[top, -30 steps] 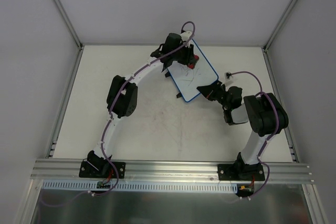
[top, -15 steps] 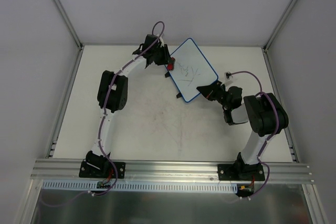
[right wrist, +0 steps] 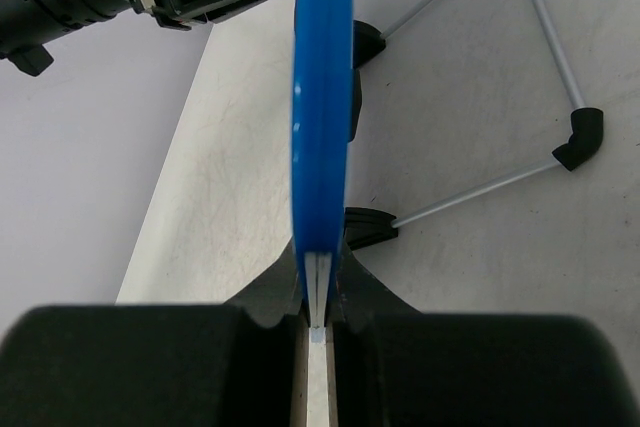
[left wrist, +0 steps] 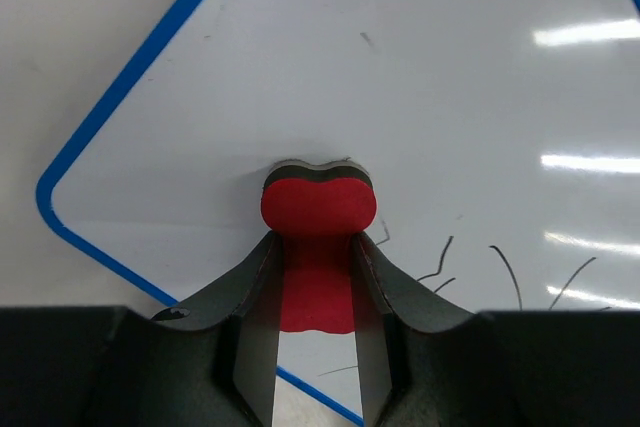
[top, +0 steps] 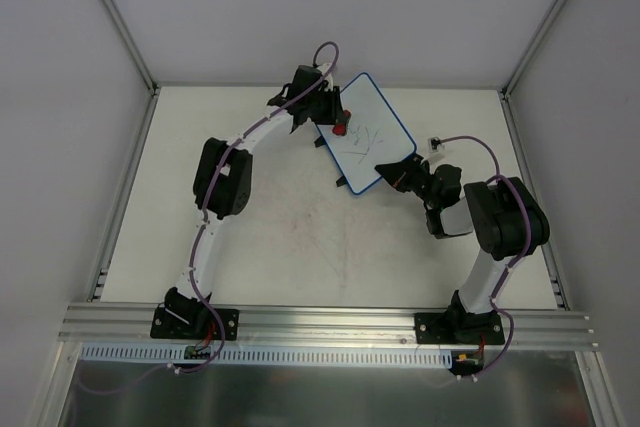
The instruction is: Erase the whiteboard
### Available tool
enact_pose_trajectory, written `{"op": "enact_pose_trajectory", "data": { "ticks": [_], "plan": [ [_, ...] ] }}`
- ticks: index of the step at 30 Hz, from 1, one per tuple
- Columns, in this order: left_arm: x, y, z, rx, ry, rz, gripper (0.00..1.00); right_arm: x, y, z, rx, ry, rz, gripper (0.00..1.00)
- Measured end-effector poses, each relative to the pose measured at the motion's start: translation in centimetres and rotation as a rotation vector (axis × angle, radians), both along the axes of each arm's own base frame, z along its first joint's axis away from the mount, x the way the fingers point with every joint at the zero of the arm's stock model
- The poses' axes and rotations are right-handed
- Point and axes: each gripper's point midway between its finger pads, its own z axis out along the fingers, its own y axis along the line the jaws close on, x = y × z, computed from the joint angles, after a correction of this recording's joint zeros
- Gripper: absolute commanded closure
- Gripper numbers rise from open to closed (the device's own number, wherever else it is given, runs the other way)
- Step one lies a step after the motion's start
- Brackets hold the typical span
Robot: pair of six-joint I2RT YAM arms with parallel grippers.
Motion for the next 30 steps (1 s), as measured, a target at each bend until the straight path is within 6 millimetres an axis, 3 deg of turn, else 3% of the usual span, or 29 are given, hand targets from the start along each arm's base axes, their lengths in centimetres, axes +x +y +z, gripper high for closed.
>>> {"op": "enact_pose_trajectory", "data": {
  "ticks": [9,18,21,30],
  "plan": [
    [-2.3,-4.0,2.0,0.063,-0.147,-0.167,1.00,0.1,-0.1,0.0,0.005,0.005,-0.007,1.00],
    [-8.0,-9.7,4.1,0.123,-0.286,-0.380,1.00,0.1,-0.1,-0.1,0.007,0.008,-0.009,1.00],
    [-9.0,-10.5,4.4,0.135,-0.315,-0.417,1.00,0.1,-0.1,0.0,0.007,0.008,-0.008,1.00],
    [-9.1,-10.5,4.4,0.139,-0.325,-0.426,1.00,0.1,-0.1,-0.1,0.008,0.010,-0.010,1.00]
  ]
}}
